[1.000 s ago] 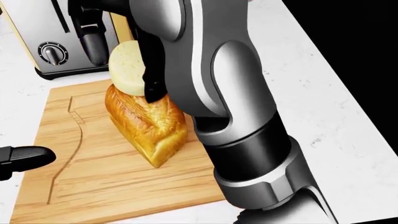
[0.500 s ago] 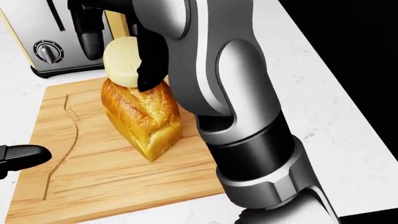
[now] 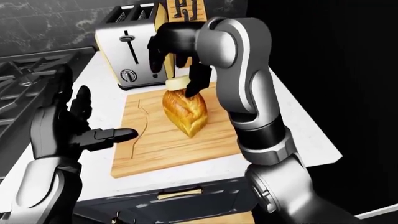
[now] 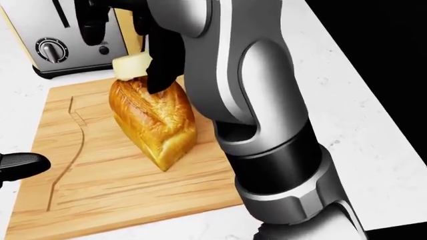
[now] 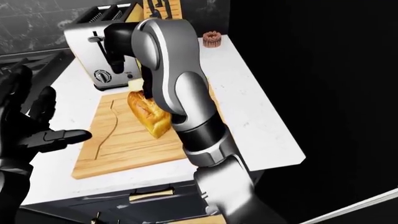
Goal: Pick up the wedge of cheese and place it on the slice of bread to prepare a simple cheese on bread dish.
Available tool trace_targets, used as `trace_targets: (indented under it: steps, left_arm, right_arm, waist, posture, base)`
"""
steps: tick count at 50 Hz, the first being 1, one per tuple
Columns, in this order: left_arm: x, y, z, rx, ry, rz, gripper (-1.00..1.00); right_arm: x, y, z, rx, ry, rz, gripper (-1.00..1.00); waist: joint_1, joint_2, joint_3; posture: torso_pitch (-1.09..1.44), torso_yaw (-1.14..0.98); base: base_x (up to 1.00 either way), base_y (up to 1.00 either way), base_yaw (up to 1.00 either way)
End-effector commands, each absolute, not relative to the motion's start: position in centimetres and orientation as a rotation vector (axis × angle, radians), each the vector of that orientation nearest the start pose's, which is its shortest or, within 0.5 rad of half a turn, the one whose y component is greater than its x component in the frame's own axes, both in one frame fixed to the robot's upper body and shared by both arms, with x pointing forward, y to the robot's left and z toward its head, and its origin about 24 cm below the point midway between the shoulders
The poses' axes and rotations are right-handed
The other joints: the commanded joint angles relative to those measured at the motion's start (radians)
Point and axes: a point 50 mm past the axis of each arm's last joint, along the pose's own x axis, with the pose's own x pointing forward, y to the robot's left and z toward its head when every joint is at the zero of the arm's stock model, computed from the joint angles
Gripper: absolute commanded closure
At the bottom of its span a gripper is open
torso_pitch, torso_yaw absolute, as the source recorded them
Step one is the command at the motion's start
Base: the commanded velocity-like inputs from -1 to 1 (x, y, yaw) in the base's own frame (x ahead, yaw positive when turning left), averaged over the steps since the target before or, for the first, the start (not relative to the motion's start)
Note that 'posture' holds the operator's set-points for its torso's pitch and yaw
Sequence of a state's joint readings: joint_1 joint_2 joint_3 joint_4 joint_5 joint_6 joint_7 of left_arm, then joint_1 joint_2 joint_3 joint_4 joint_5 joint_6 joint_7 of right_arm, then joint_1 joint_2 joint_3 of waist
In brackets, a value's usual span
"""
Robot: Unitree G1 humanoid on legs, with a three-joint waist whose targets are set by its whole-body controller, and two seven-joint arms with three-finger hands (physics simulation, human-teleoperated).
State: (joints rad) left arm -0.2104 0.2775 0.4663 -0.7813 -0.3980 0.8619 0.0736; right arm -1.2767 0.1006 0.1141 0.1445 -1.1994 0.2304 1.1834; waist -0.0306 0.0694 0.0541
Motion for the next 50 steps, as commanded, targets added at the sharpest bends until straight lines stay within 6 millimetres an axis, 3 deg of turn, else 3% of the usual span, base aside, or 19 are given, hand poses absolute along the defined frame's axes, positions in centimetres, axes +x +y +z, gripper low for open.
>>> trace_targets:
  steps: [1,14,23,30,33,43,50]
  left_arm:
    - [22.0,23.3,21.9,-0.011,-0.289,0.186,-1.0]
    - [22.0,23.3,22.0,-0.011,-0.291,0.189,-1.0]
    - [21.8,23.2,22.4,-0.008,-0.297,0.187,-1.0]
    - [21.8,23.0,23.2,-0.002,-0.307,0.184,-1.0]
    - [21.7,22.9,23.5,0.001,-0.311,0.183,-1.0]
    - [21.3,22.4,25.0,0.011,-0.334,0.174,-1.0]
    - [21.1,22.6,25.8,0.014,-0.347,0.179,-1.0]
  right_arm:
    - [30.2,0.9,35.0,-1.443,-0.362,0.608,-0.17]
    - [28.7,-0.1,36.0,-1.44,-0.373,0.589,-0.18]
    - [27.2,-2.4,37.7,-1.423,-0.379,0.531,-0.19]
    - [26.2,-6.1,38.7,-1.378,-0.358,0.436,-0.52]
    - [25.9,-7.6,39.1,-1.354,-0.352,0.396,-1.0]
    - [25.1,-10.6,38.4,-1.236,-0.371,0.284,-1.0]
    - [26.9,-12.6,36.3,-0.993,-0.411,0.239,-1.0]
  waist:
    - [0.0,0.006,-0.023]
    - [-0.001,0.005,-0.021]
    - [-0.003,0.002,-0.017]
    - [-0.003,-0.003,-0.012]
    - [-0.003,-0.006,-0.011]
    - [-0.003,-0.008,-0.008]
    - [0.001,-0.011,-0.01]
  posture:
    - [0.0,0.0]
    - [0.0,0.0]
    - [0.0,0.0]
    - [0.0,0.0]
    - [0.0,0.0]
    - [0.0,0.0]
    - [0.0,0.0]
  base:
    - [0.0,0.0,0.0]
    - [0.0,0.0,0.0]
    - [0.0,0.0,0.0]
    - [0.0,0.0,0.0]
    - [0.0,0.0,0.0]
    - [0.0,0.0,0.0]
    - [0.0,0.0,0.0]
